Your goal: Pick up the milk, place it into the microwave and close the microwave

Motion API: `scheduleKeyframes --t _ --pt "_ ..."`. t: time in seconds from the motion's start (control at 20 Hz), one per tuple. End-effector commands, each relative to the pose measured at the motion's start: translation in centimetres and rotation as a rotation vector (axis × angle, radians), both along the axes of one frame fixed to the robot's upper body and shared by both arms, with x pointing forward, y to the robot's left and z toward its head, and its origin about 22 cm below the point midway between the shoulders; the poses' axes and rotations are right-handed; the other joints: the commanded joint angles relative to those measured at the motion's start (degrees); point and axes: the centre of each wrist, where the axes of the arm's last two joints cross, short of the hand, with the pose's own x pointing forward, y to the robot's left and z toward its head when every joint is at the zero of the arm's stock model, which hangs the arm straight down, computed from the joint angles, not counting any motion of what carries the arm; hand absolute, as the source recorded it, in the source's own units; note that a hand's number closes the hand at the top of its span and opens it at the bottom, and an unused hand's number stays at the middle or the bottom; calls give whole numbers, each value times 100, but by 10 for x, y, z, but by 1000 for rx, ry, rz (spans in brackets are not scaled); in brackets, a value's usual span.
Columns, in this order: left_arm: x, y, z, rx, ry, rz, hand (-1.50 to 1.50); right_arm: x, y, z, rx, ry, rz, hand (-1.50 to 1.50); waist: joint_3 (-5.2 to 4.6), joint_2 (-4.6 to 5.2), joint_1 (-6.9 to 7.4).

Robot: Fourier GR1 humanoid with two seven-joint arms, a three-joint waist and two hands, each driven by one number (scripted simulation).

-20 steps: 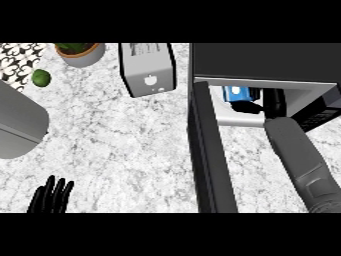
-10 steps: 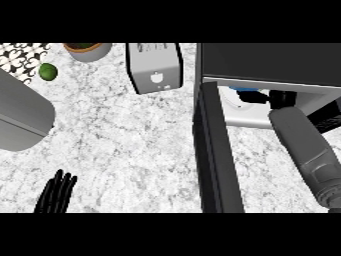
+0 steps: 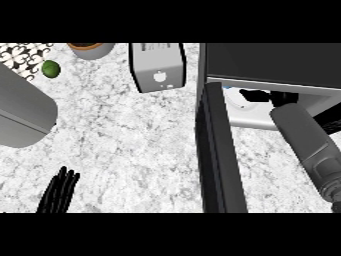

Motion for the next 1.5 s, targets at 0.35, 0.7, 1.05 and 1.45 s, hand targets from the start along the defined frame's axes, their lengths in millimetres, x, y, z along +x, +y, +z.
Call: scheduleKeyframes --t 0.35,0.7,1.05,1.45 --pt "3 -11 -6 -32 -15 -36 -150 2 6 2 148 9 190 -150 -3 -21 -61" --pt "5 -23 -8 -18 -17 -67 -150 -14 -3 -22 299 1 222 -150 -3 -64 -193" --pt "4 -20 -2 -25 -48 -82 -150 -31 -9 -45 431 30 249 -150 -12 -124 -262" --pt "8 -45 -6 -15 -3 -85 -150 -75 -35 -88 555 37 340 -150 -18 -189 -475"
